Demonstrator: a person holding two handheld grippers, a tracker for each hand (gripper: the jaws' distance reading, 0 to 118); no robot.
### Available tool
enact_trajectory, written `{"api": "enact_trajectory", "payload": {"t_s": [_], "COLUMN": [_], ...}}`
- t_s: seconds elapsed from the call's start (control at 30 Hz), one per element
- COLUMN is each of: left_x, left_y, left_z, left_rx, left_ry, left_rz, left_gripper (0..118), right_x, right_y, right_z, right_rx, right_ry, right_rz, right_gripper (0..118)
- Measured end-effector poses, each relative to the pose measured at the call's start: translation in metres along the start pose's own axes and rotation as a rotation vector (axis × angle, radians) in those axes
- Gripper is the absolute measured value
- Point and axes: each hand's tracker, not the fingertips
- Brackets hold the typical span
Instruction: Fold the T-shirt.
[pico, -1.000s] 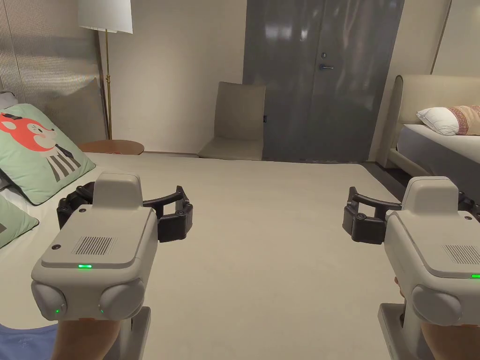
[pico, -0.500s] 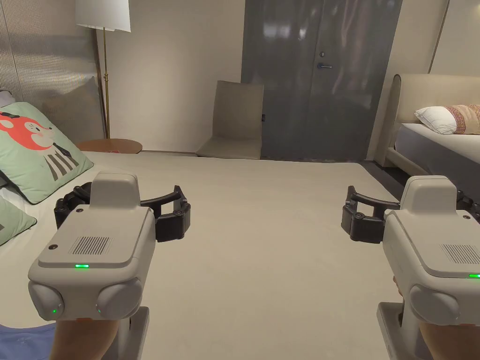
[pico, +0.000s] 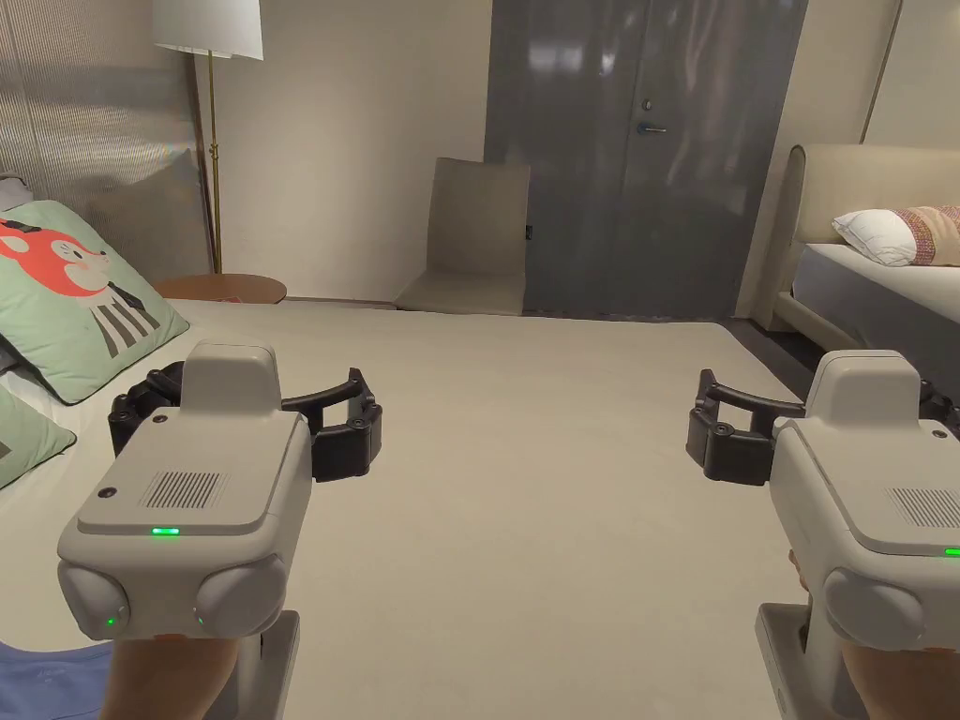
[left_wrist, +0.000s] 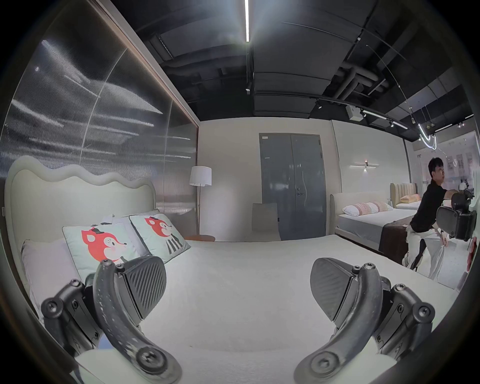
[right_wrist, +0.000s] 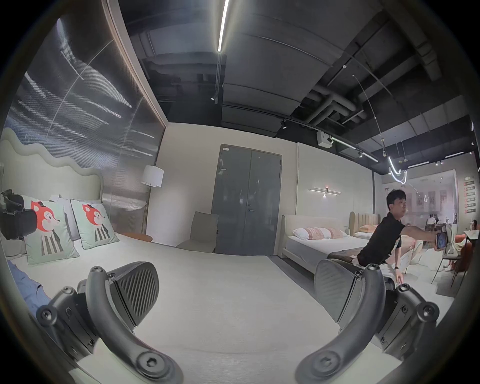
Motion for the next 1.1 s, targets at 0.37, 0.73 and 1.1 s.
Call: {"api": "enact_trajectory", "payload": {"t_s": [0.37, 0.73, 1.1], "left_x": [0.0006, 0.0020, 0.0037], "left_y": [-0.0007, 0.0006, -0.0008], "left_z": [-0.0001, 0.0005, 0.0001], "left_rx": [-0.003, 0.004, 0.003], "left_ry": [0.001, 0.001, 0.006], "left_rz": [-0.006, -0.002, -0.010], "left_gripper": [111, 111, 111], "right_x": [0.0006, 0.0014, 0.0001], "right_y": [-0.0003, -0.0005, -0.0017], "right_z": [-0.0004, -0.0003, 0.0004], "right_rx": [0.002, 0.003, 0.006], "right_ry": [0.002, -0.003, -0.013], "right_rz": [0.000, 0.002, 0.007], "right_gripper": [118, 118, 118]}}
